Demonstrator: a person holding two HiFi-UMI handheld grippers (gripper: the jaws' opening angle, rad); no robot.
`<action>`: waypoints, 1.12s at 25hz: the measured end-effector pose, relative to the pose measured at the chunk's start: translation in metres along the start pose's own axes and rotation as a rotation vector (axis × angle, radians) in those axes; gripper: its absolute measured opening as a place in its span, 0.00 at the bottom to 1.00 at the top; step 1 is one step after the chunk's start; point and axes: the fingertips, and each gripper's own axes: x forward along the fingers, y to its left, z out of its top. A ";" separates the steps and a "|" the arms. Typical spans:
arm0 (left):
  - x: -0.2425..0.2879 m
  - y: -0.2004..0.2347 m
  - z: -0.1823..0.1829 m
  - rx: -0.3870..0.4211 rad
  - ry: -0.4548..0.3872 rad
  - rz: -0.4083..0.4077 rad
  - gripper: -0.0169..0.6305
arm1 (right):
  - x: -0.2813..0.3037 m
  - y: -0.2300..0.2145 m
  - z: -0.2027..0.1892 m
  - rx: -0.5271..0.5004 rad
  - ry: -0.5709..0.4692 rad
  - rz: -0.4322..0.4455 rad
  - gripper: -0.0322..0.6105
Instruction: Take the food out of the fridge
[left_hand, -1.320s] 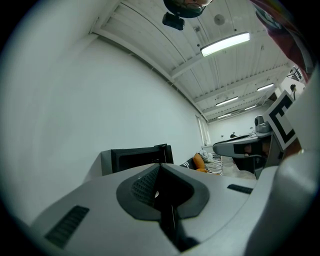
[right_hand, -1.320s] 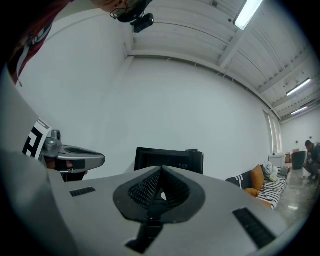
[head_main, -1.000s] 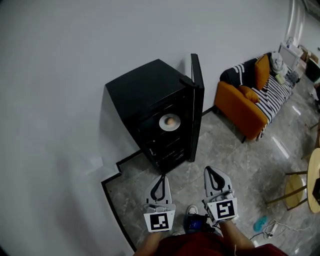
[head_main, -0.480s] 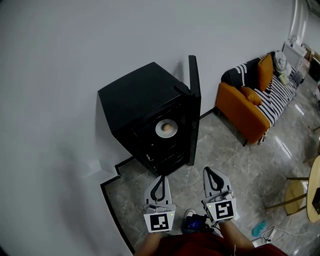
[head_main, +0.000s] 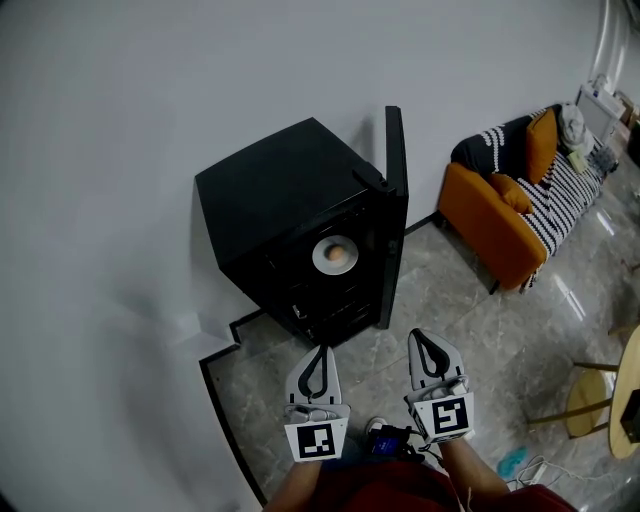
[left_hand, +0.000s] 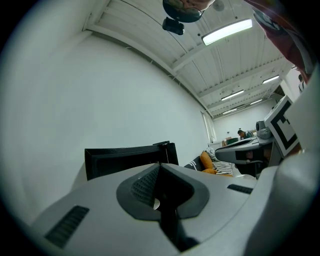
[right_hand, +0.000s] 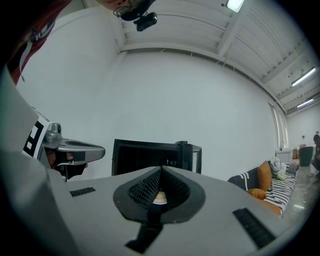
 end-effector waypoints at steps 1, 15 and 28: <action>0.001 0.003 -0.002 0.001 0.006 0.000 0.05 | 0.003 0.001 -0.001 -0.004 0.000 0.002 0.08; 0.026 0.048 -0.020 -0.026 0.019 -0.048 0.05 | 0.049 0.030 -0.009 -0.040 0.053 -0.022 0.08; 0.062 0.096 -0.035 0.057 0.011 -0.168 0.05 | 0.105 0.068 -0.025 -0.059 0.090 -0.044 0.08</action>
